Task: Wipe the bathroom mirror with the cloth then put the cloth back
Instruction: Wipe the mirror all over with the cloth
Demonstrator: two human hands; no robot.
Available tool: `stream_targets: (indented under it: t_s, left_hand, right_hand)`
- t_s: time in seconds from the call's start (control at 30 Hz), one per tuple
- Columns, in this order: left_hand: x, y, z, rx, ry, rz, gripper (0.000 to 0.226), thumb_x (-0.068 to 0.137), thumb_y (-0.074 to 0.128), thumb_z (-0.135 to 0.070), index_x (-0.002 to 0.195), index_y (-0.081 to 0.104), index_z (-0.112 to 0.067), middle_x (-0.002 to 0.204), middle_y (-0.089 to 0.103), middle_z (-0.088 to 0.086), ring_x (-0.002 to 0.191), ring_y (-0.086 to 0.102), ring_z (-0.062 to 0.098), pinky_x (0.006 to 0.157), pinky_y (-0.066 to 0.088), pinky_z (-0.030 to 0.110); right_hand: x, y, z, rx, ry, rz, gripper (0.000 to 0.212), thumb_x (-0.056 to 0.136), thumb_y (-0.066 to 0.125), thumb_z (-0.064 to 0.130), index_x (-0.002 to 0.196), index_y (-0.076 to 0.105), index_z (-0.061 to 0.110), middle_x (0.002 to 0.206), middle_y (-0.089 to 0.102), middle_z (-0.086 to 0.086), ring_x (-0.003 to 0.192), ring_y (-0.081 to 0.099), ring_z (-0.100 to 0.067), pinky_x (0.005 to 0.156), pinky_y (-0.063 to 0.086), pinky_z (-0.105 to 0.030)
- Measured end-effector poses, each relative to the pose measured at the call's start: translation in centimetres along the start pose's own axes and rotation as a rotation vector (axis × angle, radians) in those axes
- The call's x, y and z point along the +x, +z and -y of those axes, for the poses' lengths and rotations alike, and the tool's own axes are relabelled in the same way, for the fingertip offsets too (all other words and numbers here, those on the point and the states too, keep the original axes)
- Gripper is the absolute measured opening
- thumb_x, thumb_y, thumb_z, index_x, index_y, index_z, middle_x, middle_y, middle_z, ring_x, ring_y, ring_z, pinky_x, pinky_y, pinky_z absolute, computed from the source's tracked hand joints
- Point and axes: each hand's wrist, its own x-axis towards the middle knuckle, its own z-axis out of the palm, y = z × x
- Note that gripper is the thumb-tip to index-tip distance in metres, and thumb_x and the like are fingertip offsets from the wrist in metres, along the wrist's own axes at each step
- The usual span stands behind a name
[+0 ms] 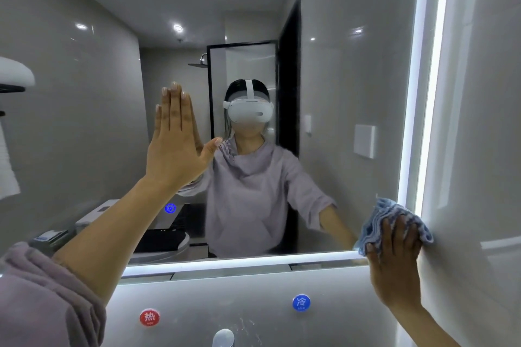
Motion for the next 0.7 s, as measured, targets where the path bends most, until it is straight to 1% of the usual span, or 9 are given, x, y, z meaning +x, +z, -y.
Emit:
stream_targets:
  t_s: [0.07, 0.1, 0.17, 0.2, 0.3, 0.43, 0.6, 0.7]
  left_hand:
    - [0.0, 0.0, 0.0, -0.001, -0.001, 0.002, 0.097, 0.087, 0.025, -0.068, 0.147, -0.016, -0.004, 0.158, -0.016, 0.016, 0.146, -0.016, 0.027, 0.118, -0.013, 0.034]
    - [0.0, 0.0, 0.1, -0.003, -0.003, 0.002, 0.097, 0.087, 0.024, -0.068, 0.147, -0.017, -0.004, 0.158, -0.017, 0.015, 0.146, -0.016, 0.027, 0.118, -0.013, 0.034]
    - [0.0, 0.1, 0.1, -0.006, -0.005, 0.004, 0.097, 0.087, 0.024, -0.067, 0.147, -0.016, -0.004, 0.158, -0.016, 0.015, 0.146, -0.016, 0.027, 0.118, -0.013, 0.034]
    - [0.0, 0.1, 0.1, -0.006, -0.006, 0.007, 0.097, 0.087, 0.024, -0.067, 0.147, -0.015, -0.003, 0.158, -0.016, 0.016, 0.146, -0.016, 0.027, 0.118, -0.013, 0.034]
    - [0.0, 0.1, 0.0, 0.0, -0.008, 0.014, 0.096, 0.087, 0.023, -0.067, 0.147, -0.015, -0.003, 0.158, -0.016, 0.017, 0.146, -0.015, 0.028, 0.118, -0.012, 0.035]
    - [0.0, 0.1, 0.0, 0.006, -0.005, 0.015, 0.095, 0.087, 0.022, -0.067, 0.146, -0.018, -0.004, 0.157, -0.016, 0.017, 0.146, -0.015, 0.029, 0.119, -0.01, 0.037]
    - [0.0, -0.2, -0.1, -0.014, -0.009, 0.011, 0.095, 0.087, 0.023, -0.066, 0.146, -0.017, -0.003, 0.158, -0.014, 0.018, 0.146, -0.015, 0.028, 0.118, -0.013, 0.034]
    - [0.0, -0.3, -0.2, -0.019, -0.007, 0.012, 0.095, 0.087, 0.023, -0.066, 0.146, -0.016, -0.002, 0.157, -0.014, 0.018, 0.146, -0.015, 0.029, 0.118, -0.011, 0.035]
  right_hand:
    - [1.5, -1.2, 1.1, 0.002, -0.048, -0.032, 0.064, 0.102, 0.009, 0.043, 0.147, 0.017, -0.002, 0.154, 0.015, -0.033, 0.143, 0.007, -0.052, 0.113, 0.012, -0.067]
    - [2.6, -1.8, 1.7, 0.006, -0.066, -0.059, 0.063, 0.102, 0.009, 0.044, 0.148, 0.015, 0.0, 0.155, 0.014, -0.032, 0.144, 0.007, -0.05, 0.115, 0.008, -0.064]
    - [4.9, -3.2, 3.0, 0.018, -0.067, -0.121, 0.065, 0.103, 0.008, 0.047, 0.149, 0.015, 0.002, 0.157, 0.012, -0.027, 0.145, 0.006, -0.046, 0.119, 0.002, -0.057]
    - [5.9, -3.8, 3.5, 0.025, -0.064, -0.146, 0.066, 0.103, 0.009, 0.047, 0.15, 0.017, 0.002, 0.158, 0.011, -0.025, 0.146, 0.005, -0.045, 0.119, 0.001, -0.055]
    - [7.9, -5.1, 4.1, 0.036, -0.06, -0.181, 0.07, 0.101, 0.008, 0.049, 0.151, 0.019, 0.001, 0.159, 0.008, -0.023, 0.147, 0.001, -0.041, 0.119, 0.003, -0.057]
    - [9.8, -6.3, 4.5, 0.076, -0.072, -0.247, 0.07, 0.1, 0.007, 0.052, 0.153, 0.015, 0.006, 0.16, 0.005, -0.02, 0.148, -0.001, -0.038, 0.119, 0.004, -0.057]
    - [11.7, -8.2, 5.2, 0.098, -0.081, -0.303, 0.074, 0.099, 0.002, 0.054, 0.151, 0.019, 0.004, 0.159, 0.01, -0.022, 0.147, 0.005, -0.041, 0.119, 0.005, -0.058]
    - [13.3, -9.4, 6.6, 0.165, 0.013, -0.374, 0.088, 0.095, -0.003, 0.059, 0.145, 0.031, -0.005, 0.152, 0.023, -0.03, 0.142, 0.016, -0.05, 0.116, 0.007, -0.059]
